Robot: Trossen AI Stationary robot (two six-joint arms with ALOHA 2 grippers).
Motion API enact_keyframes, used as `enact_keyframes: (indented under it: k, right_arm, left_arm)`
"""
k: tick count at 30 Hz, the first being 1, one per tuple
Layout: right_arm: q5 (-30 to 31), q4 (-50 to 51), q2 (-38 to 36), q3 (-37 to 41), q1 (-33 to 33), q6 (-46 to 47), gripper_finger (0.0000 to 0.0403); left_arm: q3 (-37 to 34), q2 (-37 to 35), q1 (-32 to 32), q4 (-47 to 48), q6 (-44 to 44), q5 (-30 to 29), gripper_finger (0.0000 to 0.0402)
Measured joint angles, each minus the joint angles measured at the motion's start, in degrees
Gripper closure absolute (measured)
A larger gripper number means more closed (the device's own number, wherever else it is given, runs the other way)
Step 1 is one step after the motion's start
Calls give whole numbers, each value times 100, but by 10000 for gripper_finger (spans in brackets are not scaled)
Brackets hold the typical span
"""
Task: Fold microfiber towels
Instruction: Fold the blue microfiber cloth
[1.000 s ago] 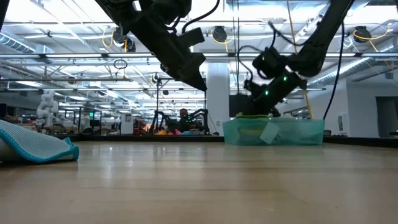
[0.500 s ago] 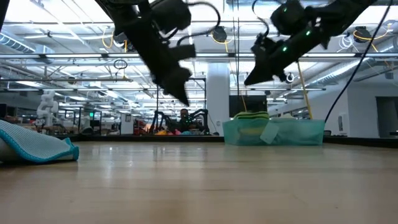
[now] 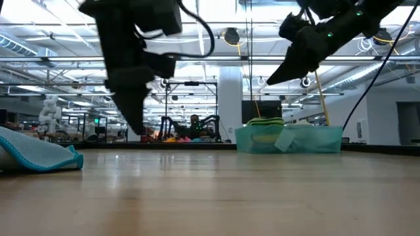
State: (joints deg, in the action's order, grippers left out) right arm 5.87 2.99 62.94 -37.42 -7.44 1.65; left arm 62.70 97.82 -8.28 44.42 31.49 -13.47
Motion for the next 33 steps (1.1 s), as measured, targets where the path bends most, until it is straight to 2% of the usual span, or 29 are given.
enact_keyframes:
  k: [3,7,9,13,17,21,26,30,33]
  right_arm:
    - [0,-356,0,211,418,39,403]
    - [1,-892,1,478,921,59,403]
    - [2,-1150,0,534,1130,60,403]
    - [2,-1523,0,545,1442,41,403]
    - [4,-1828,-1,545,1687,27,403]
    - [28,-1828,15,545,1959,107,403]
    - [346,-1825,102,552,2419,303,403]
    - [758,-1859,216,550,2821,365,403]
    - [784,-1858,262,550,3020,365,403]
  left_arm:
    - [0,0,-586,-92,279,110,196]
    - [1,98,-1512,-89,927,-204,167]
    - [-2,101,-1986,-114,1318,-260,169]
    - [0,92,-2814,-224,2126,-796,190]
    - [11,353,-3366,-673,2372,-1168,219]
    - [79,934,-3586,-1018,2312,-1530,236]
    - [439,1523,-3580,-527,2652,-2092,225]
    - [639,1639,-3538,-64,3054,-2128,210]
    - [647,1621,-3527,183,3169,-2228,207]
